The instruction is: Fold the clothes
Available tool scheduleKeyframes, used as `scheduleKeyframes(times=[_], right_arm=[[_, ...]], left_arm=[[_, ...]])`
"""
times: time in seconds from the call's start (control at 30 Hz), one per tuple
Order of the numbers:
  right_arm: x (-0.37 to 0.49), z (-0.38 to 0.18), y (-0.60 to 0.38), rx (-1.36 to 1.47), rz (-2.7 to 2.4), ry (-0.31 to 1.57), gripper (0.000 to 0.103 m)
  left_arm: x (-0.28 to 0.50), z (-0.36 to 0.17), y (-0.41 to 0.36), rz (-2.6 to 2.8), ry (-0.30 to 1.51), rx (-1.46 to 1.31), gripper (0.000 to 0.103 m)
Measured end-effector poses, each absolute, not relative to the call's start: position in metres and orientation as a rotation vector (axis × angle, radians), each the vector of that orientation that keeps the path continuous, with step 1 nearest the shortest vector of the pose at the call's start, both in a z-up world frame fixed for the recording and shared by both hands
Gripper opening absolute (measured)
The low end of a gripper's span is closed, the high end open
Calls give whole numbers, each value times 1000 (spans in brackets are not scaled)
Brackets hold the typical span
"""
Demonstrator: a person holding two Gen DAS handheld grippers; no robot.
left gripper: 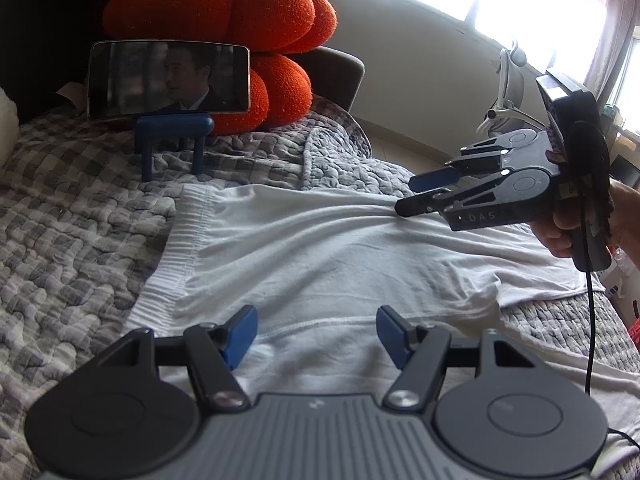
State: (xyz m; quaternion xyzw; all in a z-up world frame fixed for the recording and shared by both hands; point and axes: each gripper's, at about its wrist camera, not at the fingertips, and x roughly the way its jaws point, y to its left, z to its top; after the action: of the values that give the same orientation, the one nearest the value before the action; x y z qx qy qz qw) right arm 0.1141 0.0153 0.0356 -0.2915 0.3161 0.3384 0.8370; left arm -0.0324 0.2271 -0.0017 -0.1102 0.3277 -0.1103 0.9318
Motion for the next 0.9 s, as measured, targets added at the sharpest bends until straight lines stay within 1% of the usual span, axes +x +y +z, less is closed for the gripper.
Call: scheduleKeyframes(times=[0.03,0.07,0.13,0.2,0.23,0.47,0.73,0.9], right_arm=[[116,34,16,-615,715,680,38],[117,32,17,-612,713,692,28],[122,28,19,-607,705,713,15],[124,29,20,-593,693,710,4],[125,31,20,-589,681,704,1],[134,35,24,-593,610,672,1],[145,20,32,-619,583,671,0],[144,25,28,-577,575,656,1]], left_arm=[[-33,-2,227,-224,671,-226,67],[-33,-2,227,-223,671,-224,67],[-33,-2,226,-221,670,-219,67],[-33,-2,226,-217,670,-215,67],[-33,-2,226,-215,669,-214,67],[-35,-1,229,-205,664,-224,65],[-35,2,234,-167,652,-216,65],[-35,7,238,-131,650,-208,65]])
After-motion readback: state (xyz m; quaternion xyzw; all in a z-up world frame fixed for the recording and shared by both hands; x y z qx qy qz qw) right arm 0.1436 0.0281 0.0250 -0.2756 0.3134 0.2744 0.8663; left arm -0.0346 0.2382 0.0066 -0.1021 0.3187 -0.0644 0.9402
